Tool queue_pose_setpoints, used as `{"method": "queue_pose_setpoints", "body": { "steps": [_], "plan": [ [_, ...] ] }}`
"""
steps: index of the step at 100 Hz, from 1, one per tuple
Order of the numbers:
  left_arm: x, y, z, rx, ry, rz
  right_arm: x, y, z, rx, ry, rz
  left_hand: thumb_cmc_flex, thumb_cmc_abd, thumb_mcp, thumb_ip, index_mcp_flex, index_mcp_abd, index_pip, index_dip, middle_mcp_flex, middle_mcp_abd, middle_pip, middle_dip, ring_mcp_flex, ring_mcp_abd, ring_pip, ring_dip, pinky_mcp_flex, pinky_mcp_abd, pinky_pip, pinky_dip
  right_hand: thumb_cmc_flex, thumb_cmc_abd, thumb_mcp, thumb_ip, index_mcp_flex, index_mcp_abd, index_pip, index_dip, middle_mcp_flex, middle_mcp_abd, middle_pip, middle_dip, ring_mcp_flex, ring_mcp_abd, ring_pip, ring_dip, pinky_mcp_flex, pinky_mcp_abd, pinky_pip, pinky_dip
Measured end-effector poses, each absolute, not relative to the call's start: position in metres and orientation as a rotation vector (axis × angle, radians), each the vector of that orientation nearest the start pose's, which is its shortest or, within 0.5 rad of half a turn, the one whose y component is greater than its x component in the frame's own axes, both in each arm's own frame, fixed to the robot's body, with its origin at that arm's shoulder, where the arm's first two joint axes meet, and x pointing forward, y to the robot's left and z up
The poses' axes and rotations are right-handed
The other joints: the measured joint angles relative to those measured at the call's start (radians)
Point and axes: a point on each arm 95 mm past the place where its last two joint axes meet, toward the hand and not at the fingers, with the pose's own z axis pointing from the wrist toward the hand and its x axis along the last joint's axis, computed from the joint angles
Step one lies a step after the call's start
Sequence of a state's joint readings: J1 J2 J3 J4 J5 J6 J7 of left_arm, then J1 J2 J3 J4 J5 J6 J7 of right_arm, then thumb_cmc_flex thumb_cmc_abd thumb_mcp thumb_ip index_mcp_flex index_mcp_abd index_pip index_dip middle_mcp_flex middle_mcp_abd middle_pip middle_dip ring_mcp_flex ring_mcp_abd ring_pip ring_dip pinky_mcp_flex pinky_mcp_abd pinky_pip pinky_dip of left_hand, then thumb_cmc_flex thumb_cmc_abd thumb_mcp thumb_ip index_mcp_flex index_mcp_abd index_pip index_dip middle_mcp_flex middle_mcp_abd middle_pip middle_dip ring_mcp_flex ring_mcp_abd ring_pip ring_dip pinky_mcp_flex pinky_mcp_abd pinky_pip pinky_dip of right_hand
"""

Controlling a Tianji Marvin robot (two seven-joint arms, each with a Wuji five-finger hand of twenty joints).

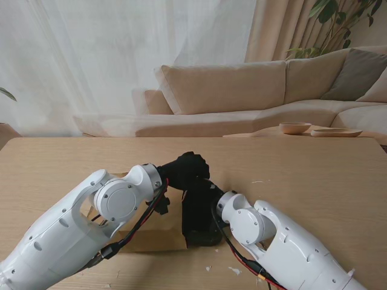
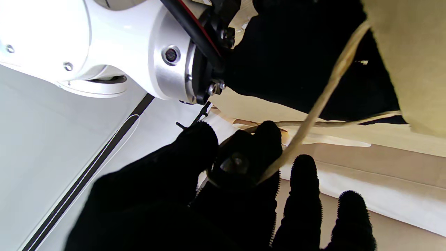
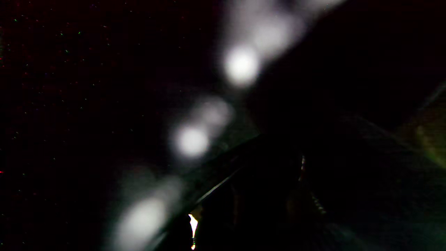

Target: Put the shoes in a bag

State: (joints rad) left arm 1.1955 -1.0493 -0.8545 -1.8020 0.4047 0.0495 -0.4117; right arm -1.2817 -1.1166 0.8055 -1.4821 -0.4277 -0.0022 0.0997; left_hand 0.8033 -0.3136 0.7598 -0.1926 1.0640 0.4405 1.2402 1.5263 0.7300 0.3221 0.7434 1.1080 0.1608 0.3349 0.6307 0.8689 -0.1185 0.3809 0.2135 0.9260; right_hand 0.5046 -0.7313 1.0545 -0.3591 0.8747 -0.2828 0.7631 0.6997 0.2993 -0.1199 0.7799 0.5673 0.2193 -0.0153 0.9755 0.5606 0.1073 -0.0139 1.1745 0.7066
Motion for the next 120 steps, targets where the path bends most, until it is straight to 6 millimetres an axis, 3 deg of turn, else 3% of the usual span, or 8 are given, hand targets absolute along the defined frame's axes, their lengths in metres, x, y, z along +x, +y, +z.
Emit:
{"method": "queue_pose_setpoints", "body": {
  "steps": [39,83,117,120],
  "plan": [
    [0.405,-0.148,-0.223,-1.374,2.008,-1.919,0.403,0.136,-0.345,1.489,1.819,1.902,0.000,0.000,0.000,0.009,0.000,0.000,-0.011,0.000,-0.023,0.000,-0.011,-0.003,-0.002,-0.012,0.000,0.001,-0.001,-0.001,0.000,0.000,0.000,0.012,-0.023,0.000,0.000,0.000,0.012,0.000,0.000,0.011,0.100,0.054,0.017,0.000,0.013,0.031,0.013,-0.020,0.046,0.000],
    [0.390,-0.171,-0.220,-1.393,2.124,-1.943,0.415,0.161,-0.352,1.597,1.722,1.976,-0.001,0.000,0.000,0.009,0.000,0.002,-0.022,0.002,-0.030,0.002,0.019,0.010,-0.013,-0.021,0.000,0.012,-0.001,-0.010,0.000,0.000,0.011,0.030,-0.052,0.000,-0.007,0.000,0.018,0.000,0.001,0.012,0.145,0.085,0.027,0.000,0.026,0.043,0.022,-0.026,0.075,0.000],
    [0.389,-0.172,-0.216,-1.379,2.145,-1.957,0.417,0.164,-0.346,1.698,1.602,2.027,-0.001,0.000,0.000,0.009,-0.001,0.003,-0.026,0.006,-0.060,-0.011,0.018,0.008,-0.013,-0.024,0.000,0.012,-0.001,-0.011,0.000,0.000,0.011,0.033,-0.053,0.000,-0.011,0.000,0.023,0.000,0.003,0.016,0.166,0.094,0.038,0.001,0.029,0.057,0.032,-0.027,0.099,0.000],
    [0.389,-0.173,-0.216,-1.393,2.149,-1.962,0.417,0.164,-0.346,1.693,1.610,2.027,-0.001,0.000,0.000,0.009,-0.001,0.008,-0.026,0.006,-0.057,0.021,0.023,0.020,-0.013,-0.025,0.000,0.012,-0.001,-0.012,0.000,0.000,0.011,0.033,-0.053,0.000,-0.011,0.000,0.023,0.000,0.010,0.016,0.166,0.094,0.038,0.001,0.029,0.057,0.033,-0.027,0.106,0.000]
  ]
}}
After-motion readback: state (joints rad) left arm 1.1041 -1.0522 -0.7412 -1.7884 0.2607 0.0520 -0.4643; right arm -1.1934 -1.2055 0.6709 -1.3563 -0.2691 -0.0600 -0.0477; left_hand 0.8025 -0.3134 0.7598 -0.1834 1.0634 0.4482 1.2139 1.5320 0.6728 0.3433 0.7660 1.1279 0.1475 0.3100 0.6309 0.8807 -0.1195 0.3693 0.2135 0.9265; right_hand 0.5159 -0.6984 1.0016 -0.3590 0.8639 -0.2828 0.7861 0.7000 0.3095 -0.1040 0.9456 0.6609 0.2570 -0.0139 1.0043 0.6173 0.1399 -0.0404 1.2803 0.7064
